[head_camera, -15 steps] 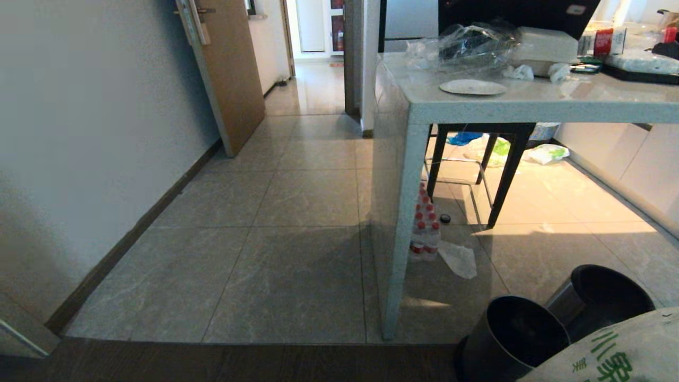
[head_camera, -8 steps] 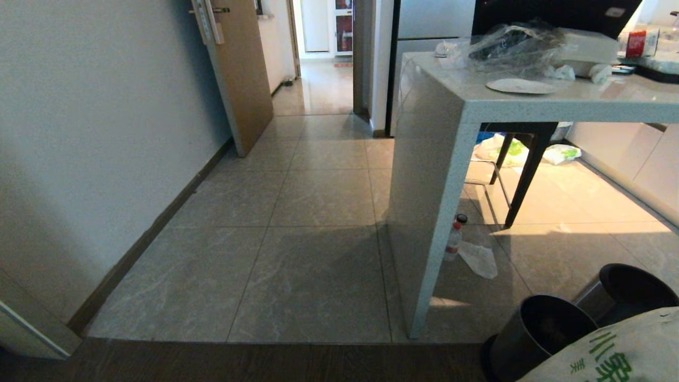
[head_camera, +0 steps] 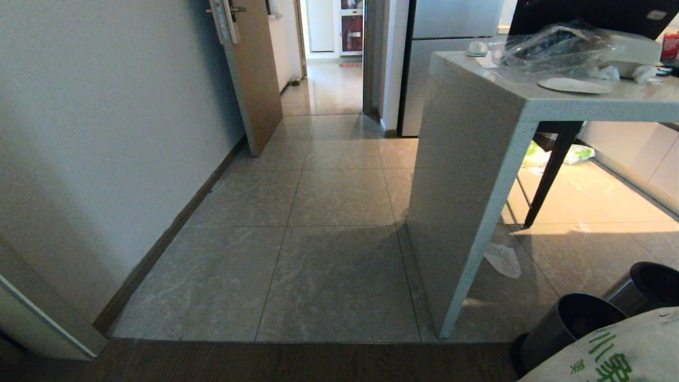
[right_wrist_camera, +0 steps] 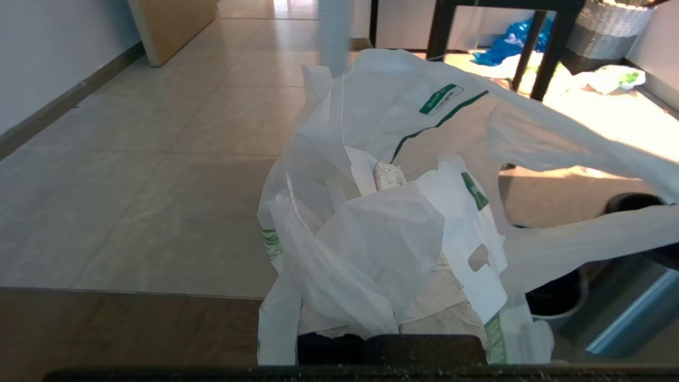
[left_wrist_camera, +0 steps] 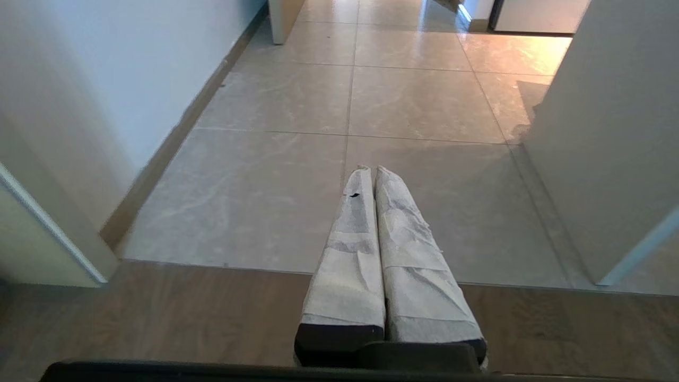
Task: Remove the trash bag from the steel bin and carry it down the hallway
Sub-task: Put the trash bag at the door
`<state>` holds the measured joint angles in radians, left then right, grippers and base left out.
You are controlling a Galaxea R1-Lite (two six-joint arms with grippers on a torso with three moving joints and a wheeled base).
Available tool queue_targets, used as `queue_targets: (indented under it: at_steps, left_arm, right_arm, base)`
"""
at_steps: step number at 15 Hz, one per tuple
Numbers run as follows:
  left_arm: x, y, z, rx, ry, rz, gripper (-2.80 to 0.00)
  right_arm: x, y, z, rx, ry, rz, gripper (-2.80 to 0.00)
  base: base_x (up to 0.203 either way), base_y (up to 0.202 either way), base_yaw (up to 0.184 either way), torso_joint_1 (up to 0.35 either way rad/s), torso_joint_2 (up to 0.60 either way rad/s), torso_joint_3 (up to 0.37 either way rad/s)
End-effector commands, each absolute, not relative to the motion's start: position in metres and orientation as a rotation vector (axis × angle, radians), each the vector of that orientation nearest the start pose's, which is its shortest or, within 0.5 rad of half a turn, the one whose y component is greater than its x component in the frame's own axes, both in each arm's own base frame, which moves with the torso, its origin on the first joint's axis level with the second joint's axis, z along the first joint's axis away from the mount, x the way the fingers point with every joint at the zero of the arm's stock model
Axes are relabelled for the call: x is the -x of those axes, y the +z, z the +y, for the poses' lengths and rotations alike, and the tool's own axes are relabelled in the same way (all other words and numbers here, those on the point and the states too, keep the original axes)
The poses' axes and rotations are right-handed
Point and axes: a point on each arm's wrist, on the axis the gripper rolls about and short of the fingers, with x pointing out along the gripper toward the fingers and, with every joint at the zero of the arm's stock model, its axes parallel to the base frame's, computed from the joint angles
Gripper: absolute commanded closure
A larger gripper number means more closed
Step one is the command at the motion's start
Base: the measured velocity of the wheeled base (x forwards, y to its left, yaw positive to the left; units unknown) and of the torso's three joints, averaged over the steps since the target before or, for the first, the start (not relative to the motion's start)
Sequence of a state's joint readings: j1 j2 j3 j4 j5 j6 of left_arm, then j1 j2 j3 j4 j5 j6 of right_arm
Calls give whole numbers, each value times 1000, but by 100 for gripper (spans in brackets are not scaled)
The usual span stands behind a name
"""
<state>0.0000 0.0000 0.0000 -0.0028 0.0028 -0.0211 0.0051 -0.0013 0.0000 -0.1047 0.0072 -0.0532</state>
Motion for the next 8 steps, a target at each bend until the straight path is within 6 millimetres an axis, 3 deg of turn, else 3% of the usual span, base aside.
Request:
queue_targets:
  at_steps: [1, 5, 8]
  left_arm:
    - [23, 76, 0, 21, 3, -3, 0]
    - [23, 76, 0, 21, 3, -4, 0]
    - [23, 76, 0, 22, 3, -3, 0]
  right_arm:
    - [20, 75, 0, 52, 11, -66, 0]
    - [20, 75, 0, 54, 12, -66, 0]
    - [20, 75, 0, 54, 12, -66, 0]
  base:
    - [0, 192, 0, 2, -1, 2]
    - [0, 188, 1, 2, 2, 1]
    - [0, 73, 0, 1, 2, 4]
